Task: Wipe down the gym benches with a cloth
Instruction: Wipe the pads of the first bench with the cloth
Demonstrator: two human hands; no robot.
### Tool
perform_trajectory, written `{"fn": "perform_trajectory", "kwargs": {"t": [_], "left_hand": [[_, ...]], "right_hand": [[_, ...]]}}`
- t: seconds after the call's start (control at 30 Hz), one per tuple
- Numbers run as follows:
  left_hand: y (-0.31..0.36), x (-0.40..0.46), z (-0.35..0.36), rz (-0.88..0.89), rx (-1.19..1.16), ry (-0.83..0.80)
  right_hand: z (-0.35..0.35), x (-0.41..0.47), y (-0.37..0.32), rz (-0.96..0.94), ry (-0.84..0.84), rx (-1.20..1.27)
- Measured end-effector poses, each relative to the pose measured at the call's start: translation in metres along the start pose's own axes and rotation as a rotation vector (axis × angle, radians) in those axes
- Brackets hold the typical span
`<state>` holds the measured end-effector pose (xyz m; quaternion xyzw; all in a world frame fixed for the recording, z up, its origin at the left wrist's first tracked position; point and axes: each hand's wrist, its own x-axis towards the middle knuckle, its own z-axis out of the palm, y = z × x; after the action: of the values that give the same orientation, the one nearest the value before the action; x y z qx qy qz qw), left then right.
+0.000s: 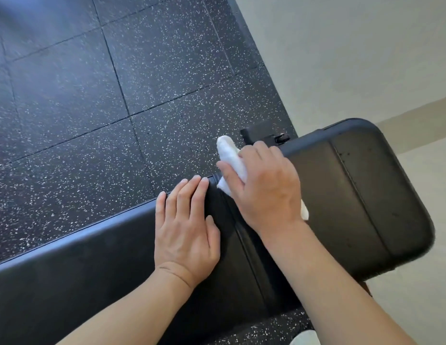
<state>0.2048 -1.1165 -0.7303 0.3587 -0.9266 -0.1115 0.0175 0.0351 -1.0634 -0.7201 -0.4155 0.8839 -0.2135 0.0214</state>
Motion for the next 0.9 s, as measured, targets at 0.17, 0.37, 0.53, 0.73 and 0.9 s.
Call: {"fn": "perform_trajectory", "kwargs": {"t": [0.17, 0.37, 0.53, 0.73, 0.9], "left_hand": [[0.001, -0.001, 0.0, -0.009, -0.006, -0.003], [0.0, -0.001, 0.003, 0.002, 0.001, 0.031], [0.0, -0.001, 0.004, 0.006, 0.013, 0.044], [0.002, -0.001, 0.003, 0.017, 0.014, 0.06], [0.002, -0.002, 0.003, 0.009, 0.01, 0.055]], "right_hand": [[-0.008, -0.068, 0.008, -0.042, 0.055, 0.065], [-0.037, -0.109, 0.064, 0.106, 0.16, 0.0], [-0.029, -0.06, 0.057, 0.256, 0.205, -0.038], [-0.004, -0.03, 0.009, 0.093, 0.155, -0.007], [-0.016, -0.102, 0.025, -0.074, 0.09, 0.015]]}}
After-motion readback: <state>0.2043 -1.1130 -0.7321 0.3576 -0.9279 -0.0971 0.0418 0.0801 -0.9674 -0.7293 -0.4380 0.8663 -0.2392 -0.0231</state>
